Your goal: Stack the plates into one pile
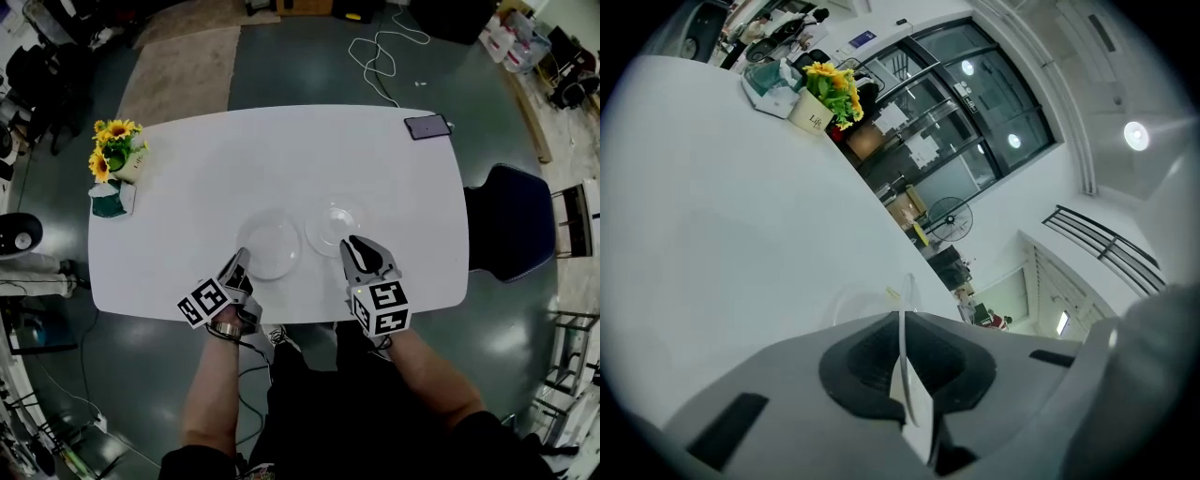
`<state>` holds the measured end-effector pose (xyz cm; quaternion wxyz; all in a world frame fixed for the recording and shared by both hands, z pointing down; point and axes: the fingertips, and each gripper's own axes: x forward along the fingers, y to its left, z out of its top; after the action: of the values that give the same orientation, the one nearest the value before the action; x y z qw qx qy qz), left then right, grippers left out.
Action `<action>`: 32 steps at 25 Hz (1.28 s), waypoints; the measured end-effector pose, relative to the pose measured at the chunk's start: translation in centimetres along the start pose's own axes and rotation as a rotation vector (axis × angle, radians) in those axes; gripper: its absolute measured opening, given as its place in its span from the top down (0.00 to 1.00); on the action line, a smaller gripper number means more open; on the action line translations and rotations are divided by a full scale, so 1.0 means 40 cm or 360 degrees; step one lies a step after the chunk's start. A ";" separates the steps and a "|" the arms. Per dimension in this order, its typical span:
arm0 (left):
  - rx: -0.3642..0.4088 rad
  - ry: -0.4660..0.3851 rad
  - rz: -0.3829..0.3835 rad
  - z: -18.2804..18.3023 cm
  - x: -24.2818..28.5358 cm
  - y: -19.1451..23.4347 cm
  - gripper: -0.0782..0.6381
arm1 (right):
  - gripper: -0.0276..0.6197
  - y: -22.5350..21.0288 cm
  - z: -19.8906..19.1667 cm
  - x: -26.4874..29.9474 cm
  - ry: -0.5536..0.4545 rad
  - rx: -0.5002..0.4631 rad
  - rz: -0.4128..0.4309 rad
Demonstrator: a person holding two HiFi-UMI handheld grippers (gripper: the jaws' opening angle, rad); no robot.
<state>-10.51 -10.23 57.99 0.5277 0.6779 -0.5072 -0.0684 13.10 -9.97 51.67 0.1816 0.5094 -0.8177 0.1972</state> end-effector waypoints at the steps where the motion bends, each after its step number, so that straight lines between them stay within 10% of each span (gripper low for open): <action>1: -0.0006 -0.0007 0.0008 0.002 0.002 0.004 0.85 | 0.85 -0.002 -0.001 0.001 0.0004 -0.0004 0.0006; 8: 0.0096 0.0012 0.0149 0.001 0.022 0.018 0.84 | 0.85 -0.025 -0.010 0.005 0.0025 -0.0023 0.0040; 23: 0.0704 0.0146 0.0621 0.006 0.033 0.070 0.73 | 0.86 -0.006 -0.013 0.029 0.0070 -0.0070 0.0126; 32: 0.0821 0.0158 0.0679 0.015 0.044 0.074 0.72 | 0.86 -0.010 -0.007 0.044 0.0074 -0.0072 0.0135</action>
<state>-11.88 -11.76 60.85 0.3651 0.6703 -0.6119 0.2073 12.75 -11.35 52.83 0.2034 0.4654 -0.8383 0.1981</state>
